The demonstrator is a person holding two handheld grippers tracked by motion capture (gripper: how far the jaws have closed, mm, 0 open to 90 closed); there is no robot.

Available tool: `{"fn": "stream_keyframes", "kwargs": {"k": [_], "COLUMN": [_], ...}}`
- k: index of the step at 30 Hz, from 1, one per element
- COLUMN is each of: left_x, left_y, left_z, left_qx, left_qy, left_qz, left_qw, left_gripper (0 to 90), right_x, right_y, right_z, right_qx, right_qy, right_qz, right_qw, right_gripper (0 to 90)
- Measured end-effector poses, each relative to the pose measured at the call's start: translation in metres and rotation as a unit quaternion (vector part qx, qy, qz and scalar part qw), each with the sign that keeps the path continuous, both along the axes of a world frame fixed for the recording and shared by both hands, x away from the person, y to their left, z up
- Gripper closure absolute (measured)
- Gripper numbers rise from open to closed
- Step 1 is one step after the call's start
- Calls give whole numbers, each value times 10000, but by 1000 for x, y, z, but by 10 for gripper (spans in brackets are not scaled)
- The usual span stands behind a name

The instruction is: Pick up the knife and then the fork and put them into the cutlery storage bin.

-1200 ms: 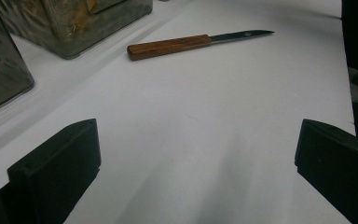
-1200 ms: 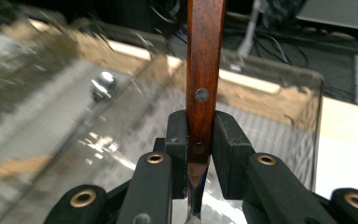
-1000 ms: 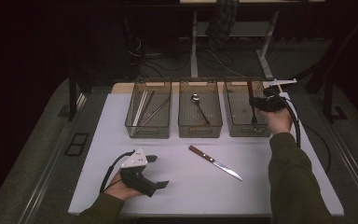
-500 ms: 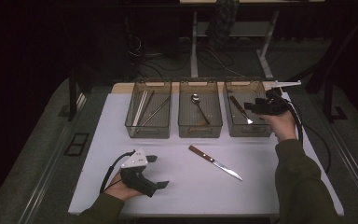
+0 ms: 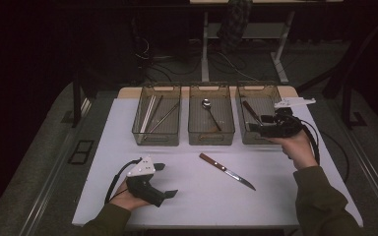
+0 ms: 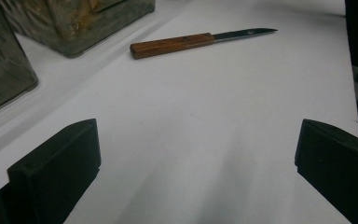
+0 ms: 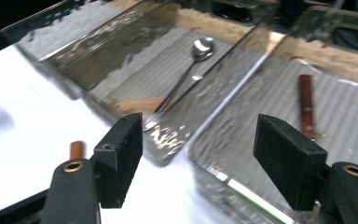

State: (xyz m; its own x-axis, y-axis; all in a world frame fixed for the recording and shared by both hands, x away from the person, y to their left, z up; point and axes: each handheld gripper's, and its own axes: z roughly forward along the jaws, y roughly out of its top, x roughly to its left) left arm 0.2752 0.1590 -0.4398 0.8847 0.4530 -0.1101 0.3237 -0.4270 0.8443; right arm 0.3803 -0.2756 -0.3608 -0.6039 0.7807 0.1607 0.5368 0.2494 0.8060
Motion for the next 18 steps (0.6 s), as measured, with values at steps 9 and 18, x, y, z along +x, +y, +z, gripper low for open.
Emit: {"fn": "stream_keyframes", "kwargs": {"k": [9,18], "left_x": [1,-1], "left_y": [0,-1], "left_z": [-2,0], "left_qx": [35,64], "left_qy": [38,-11], "left_qz": [23,1], "left_qw": [10000,10000], "left_gripper": [0,0], "right_x": [-24,-40], "right_y": [16,29], "right_z": [-16,-32], "right_qx": [-7,-206], "right_qy": [67,263], "right_qz": [446,790], "right_qw": [9990,9963], "right_gripper": [318,340]}}
